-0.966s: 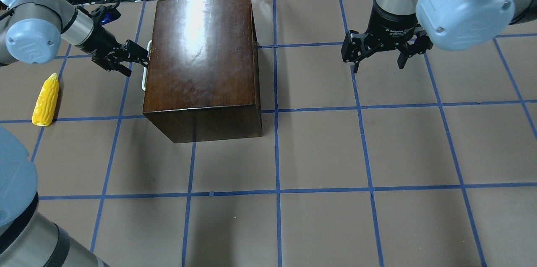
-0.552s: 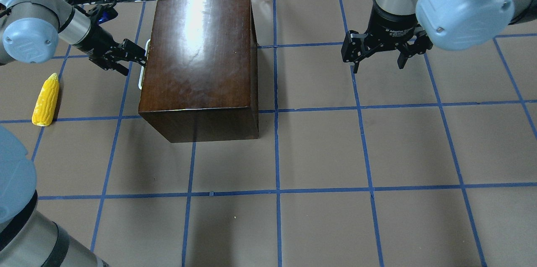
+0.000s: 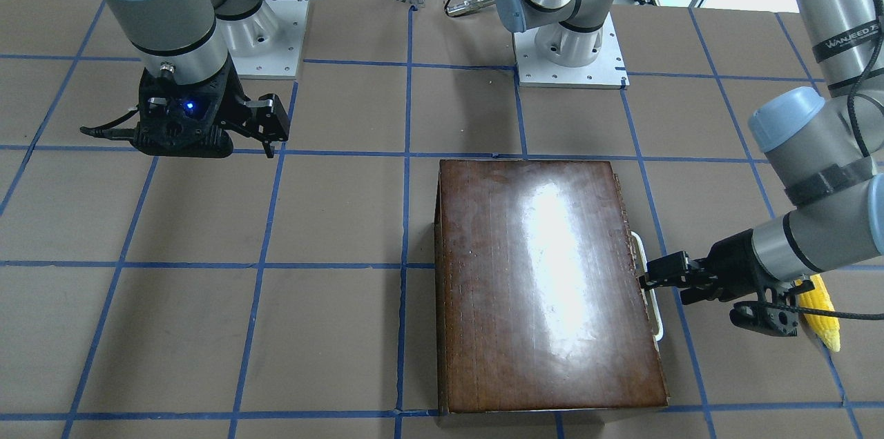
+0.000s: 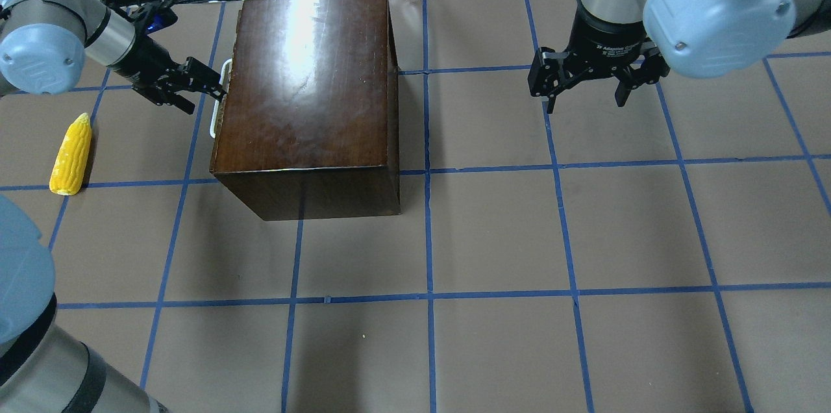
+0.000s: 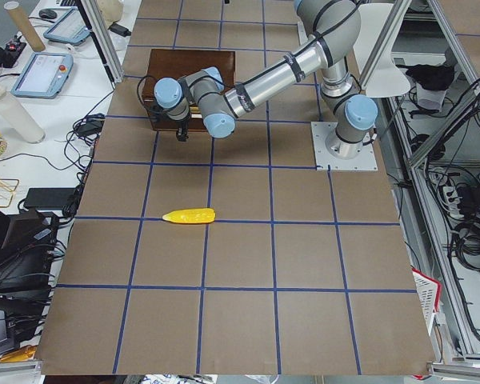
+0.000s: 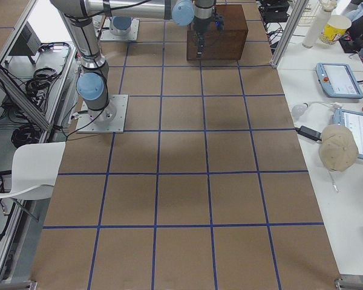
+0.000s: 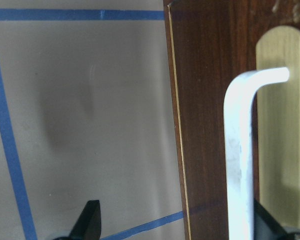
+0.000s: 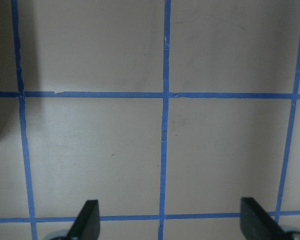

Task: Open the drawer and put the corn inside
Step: 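Pull the drawer outward from the cabinet with the left gripper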

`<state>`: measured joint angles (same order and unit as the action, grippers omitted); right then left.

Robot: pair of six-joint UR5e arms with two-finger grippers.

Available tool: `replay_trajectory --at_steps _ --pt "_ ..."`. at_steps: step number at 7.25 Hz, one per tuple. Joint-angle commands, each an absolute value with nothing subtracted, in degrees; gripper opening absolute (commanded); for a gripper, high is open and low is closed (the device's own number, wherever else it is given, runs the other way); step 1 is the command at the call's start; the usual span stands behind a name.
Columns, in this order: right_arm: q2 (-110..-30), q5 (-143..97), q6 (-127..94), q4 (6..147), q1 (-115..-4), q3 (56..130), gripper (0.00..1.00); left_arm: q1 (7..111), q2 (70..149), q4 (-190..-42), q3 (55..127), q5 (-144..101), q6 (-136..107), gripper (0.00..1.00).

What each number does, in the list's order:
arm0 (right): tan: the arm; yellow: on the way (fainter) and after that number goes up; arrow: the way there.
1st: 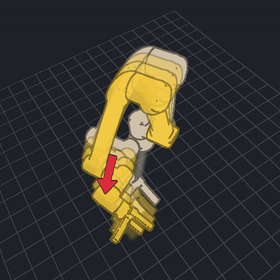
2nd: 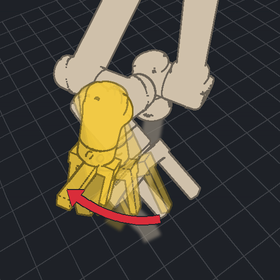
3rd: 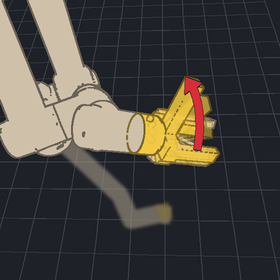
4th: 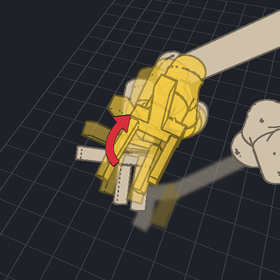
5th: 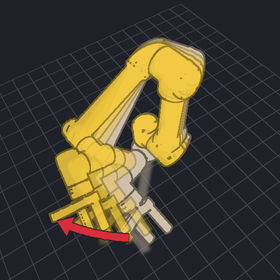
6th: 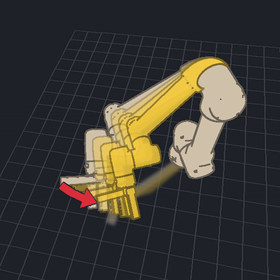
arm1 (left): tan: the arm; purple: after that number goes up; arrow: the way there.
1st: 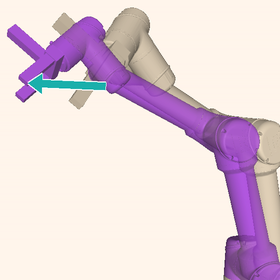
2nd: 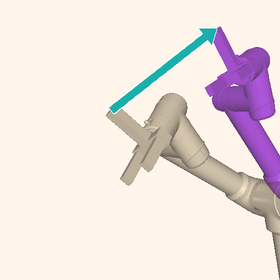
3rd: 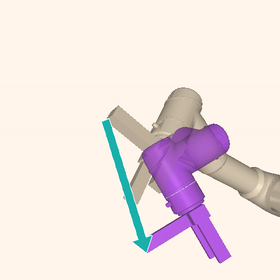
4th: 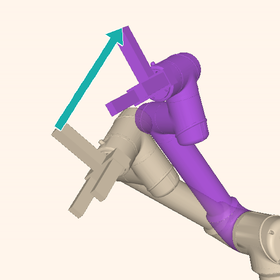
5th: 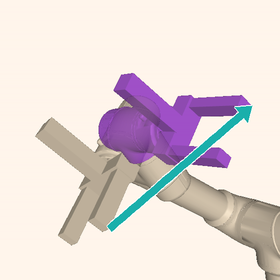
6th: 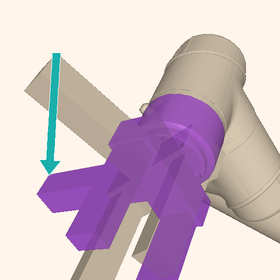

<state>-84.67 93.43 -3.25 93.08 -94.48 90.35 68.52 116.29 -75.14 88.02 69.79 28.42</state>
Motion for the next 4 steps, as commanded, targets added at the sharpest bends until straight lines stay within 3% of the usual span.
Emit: replay_trajectory --at_steps 1,4 --pt "-84.7 93.4 -3.3 93.2 -94.5 90.4 1.00 68.5 116.3 -75.3 88.0 69.8 30.6 1.00" --pt "-84.6 93.4 -3.3 93.1 -94.5 90.4 1.00 68.3 116.4 -75.2 88.0 71.5 30.9 1.00"
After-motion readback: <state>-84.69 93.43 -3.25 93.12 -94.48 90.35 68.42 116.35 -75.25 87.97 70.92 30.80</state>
